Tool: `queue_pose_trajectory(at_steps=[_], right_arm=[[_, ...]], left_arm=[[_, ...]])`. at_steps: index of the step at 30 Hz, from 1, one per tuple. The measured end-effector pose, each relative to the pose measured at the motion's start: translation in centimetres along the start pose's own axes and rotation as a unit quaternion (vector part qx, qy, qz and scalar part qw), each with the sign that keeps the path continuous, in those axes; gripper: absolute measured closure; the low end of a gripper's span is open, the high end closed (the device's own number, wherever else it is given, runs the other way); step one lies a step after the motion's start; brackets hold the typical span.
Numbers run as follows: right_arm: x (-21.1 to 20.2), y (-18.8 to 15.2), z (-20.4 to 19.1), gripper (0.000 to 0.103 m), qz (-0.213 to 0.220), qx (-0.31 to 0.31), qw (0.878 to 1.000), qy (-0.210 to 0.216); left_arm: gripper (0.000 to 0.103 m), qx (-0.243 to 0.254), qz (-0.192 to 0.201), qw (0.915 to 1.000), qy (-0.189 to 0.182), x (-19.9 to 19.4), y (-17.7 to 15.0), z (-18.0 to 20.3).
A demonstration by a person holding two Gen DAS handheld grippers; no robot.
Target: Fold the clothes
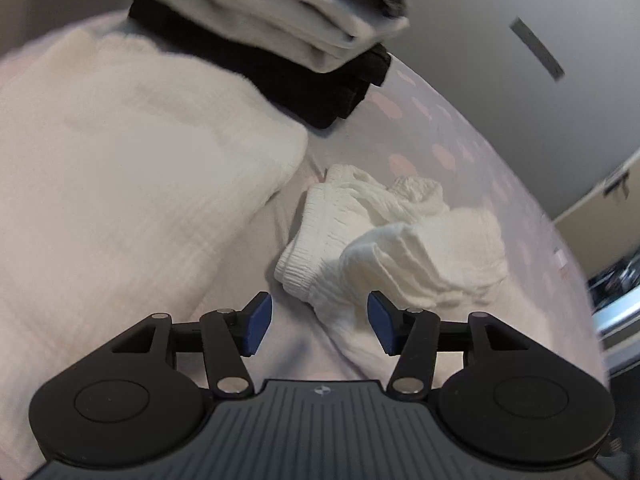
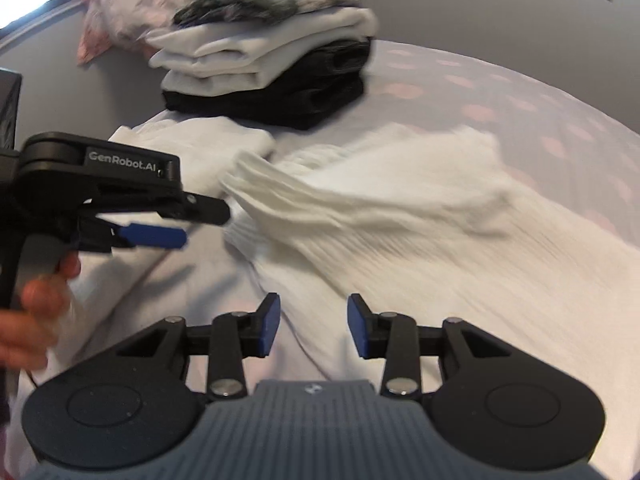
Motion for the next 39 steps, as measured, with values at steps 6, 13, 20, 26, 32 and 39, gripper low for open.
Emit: queue_pose_trajectory(at_steps=[6,13,20,26,32,39], right_arm=[[-5.8,-5.3,5.3,0.055,0.005,0.006,0.997,-0.082],[-12.9,-11.6,12.0,0.038,0.007,0.019,0.976,-0.215],[-14.2,-14.8,17.4,0.038,0.043,0.149,0.962,-0.224],[-12.2,-14.5,18.2,0.06,0.065,0.177,0.963,-0.193],[-13.1,-12.6,17.6,0.091,0.092,0.149,0.964,-0.201],[-18.3,-11.0,17.9,0.093,0.122,0.146,0.951,-0.243]], left_arm=[[0.04,0.01,-0.029,0.9994,-0.013,2.0,-2.0,1.7],[0.037,-0.079,-0.033,0.9957,-0.034,3.9,-1.6,1.1],[0.037,-0.137,-0.001,0.9901,-0.029,5.1,-0.4,-0.2],[0.059,-0.108,0.024,0.9938,0.003,5.3,-0.3,0.0],[0.073,-0.088,0.055,0.9943,0.025,4.6,0.0,0.6],[0.078,-0.085,0.059,0.9943,0.025,1.1,-1.0,1.7]])
Point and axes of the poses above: each gripper's, at about its wrist camera, not at the fingertips, and x roughly the way its jaws point, z to its right, y to its top, the point moved 10 cm from there along x, roughly the way its jaws point, and after that the axes turned 9 degrees about y, right-handed, at the moved point
